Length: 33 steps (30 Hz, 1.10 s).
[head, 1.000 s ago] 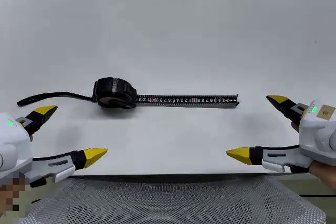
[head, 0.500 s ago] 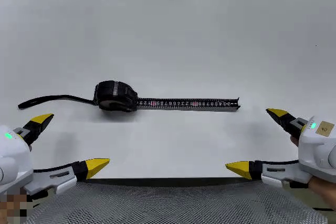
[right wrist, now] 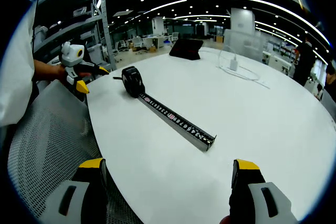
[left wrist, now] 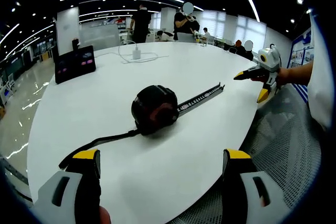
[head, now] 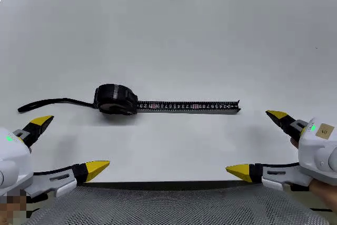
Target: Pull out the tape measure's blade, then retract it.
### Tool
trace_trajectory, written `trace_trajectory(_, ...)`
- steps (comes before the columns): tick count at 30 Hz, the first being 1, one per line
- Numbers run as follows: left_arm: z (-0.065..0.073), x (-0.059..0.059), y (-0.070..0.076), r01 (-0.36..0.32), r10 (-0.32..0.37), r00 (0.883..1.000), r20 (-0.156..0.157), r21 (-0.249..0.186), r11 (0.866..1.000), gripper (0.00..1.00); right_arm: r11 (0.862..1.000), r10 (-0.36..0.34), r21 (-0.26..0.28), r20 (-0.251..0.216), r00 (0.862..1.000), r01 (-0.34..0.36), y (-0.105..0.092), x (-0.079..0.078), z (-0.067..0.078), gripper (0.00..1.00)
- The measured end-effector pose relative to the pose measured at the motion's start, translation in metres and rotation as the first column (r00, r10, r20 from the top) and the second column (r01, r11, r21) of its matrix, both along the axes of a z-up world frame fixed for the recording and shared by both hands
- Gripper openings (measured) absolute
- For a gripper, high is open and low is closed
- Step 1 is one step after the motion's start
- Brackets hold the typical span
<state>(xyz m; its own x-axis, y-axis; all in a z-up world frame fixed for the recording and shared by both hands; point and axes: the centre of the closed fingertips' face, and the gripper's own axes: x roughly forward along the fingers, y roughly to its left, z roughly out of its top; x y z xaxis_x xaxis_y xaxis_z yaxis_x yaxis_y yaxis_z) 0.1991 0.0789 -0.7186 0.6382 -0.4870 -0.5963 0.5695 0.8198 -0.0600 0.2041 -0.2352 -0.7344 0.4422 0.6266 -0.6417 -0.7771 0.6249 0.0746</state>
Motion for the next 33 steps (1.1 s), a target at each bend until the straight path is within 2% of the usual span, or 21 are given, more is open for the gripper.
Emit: trace_trajectory(33,0.0065,0.0016,-0.0032,0.003,-0.003,1.000,0.014,-0.007,1.000,0.95,1.000,-0.004,-0.005,-0.003,1.000,0.004,-0.0037,-0.0048,0.0016,0.99)
